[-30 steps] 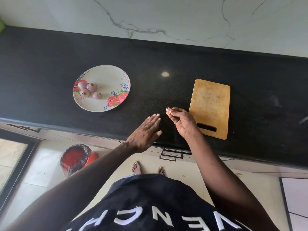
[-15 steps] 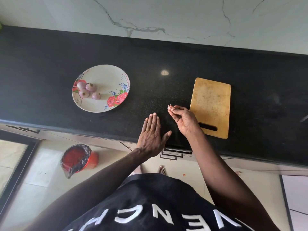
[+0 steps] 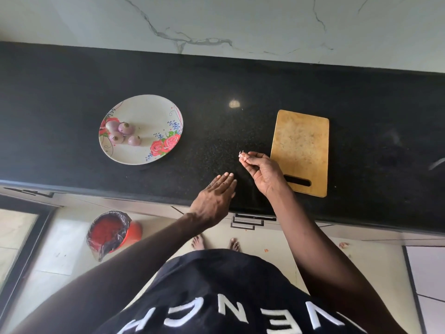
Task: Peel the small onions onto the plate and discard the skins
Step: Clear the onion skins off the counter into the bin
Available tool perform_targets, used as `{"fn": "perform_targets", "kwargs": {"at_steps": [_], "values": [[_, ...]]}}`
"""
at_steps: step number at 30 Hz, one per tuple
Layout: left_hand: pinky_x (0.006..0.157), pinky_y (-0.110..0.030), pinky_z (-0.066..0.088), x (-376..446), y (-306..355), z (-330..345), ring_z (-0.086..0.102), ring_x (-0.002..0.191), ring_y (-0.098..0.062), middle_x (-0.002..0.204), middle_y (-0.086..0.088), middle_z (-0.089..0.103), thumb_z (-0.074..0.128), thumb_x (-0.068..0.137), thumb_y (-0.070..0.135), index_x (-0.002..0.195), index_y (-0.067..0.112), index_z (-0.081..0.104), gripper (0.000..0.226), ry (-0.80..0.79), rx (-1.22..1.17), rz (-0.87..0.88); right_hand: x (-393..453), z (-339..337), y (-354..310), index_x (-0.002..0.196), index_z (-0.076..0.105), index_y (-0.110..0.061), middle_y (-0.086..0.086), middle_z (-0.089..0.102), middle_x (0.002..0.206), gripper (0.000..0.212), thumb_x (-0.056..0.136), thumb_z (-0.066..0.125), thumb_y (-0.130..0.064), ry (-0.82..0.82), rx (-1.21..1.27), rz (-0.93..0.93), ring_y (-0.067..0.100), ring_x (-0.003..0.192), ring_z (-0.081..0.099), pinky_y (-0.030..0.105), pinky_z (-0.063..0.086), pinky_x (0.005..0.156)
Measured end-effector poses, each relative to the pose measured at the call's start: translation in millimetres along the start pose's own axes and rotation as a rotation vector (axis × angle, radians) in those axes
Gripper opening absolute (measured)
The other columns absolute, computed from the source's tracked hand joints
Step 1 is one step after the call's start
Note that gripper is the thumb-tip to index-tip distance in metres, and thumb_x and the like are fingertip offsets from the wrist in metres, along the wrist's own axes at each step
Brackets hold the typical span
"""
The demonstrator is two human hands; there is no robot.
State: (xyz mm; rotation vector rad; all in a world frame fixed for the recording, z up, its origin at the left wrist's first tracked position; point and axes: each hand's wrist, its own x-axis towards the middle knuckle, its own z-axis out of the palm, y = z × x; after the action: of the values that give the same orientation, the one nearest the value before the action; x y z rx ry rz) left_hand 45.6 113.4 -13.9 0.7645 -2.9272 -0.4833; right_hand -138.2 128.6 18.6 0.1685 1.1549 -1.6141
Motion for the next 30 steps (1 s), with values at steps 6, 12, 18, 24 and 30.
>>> {"fn": "perform_targets", "kwargs": {"at_steps": [6,12,18,24,30], "values": [[0.124,-0.038,0.019,2,16,2,0.026,0.151,-0.036,0.161,-0.025,0.026,0.030,0.107,0.010,0.152,-0.006,0.031,0.048,-0.066,0.207,-0.023,0,1,1,0.090,0.062,0.001,0.020,0.070,0.099,0.020,0.086,0.057,0.020,-0.007,-0.031,-0.017,0.026,0.086,0.075,0.026,0.060,0.071],[0.049,-0.037,0.059,8,18,-7,0.070,0.073,-0.034,0.087,-0.018,0.068,0.078,0.071,-0.004,0.085,-0.004,0.072,0.015,0.007,0.179,-0.003,-2,5,2,0.091,0.061,0.002,0.021,0.071,0.097,0.019,0.086,0.057,0.020,-0.012,-0.044,-0.010,0.026,0.084,0.075,0.026,0.061,0.072],[0.040,-0.028,0.044,16,22,-17,0.061,0.060,-0.022,0.071,-0.007,0.062,0.084,0.068,0.004,0.069,0.009,0.069,0.016,0.021,0.236,0.005,-3,8,4,0.091,0.061,0.002,0.022,0.071,0.098,0.019,0.086,0.057,0.021,-0.012,-0.047,0.006,0.027,0.084,0.075,0.028,0.062,0.074],[0.039,-0.023,0.040,18,20,-20,0.058,0.056,-0.017,0.067,-0.003,0.061,0.091,0.052,0.010,0.067,0.014,0.069,0.027,0.057,0.286,0.076,-3,9,4,0.089,0.060,0.002,0.021,0.072,0.092,0.020,0.086,0.055,0.021,-0.025,-0.040,0.012,0.026,0.081,0.076,0.027,0.062,0.071],[0.047,-0.028,0.050,13,6,-9,0.060,0.064,-0.023,0.076,-0.009,0.062,0.073,0.069,0.006,0.079,0.006,0.070,0.010,0.199,0.258,0.160,-2,8,4,0.089,0.061,0.002,0.022,0.070,0.098,0.020,0.086,0.055,0.021,-0.003,-0.028,0.033,0.028,0.087,0.074,0.028,0.062,0.071]]}}
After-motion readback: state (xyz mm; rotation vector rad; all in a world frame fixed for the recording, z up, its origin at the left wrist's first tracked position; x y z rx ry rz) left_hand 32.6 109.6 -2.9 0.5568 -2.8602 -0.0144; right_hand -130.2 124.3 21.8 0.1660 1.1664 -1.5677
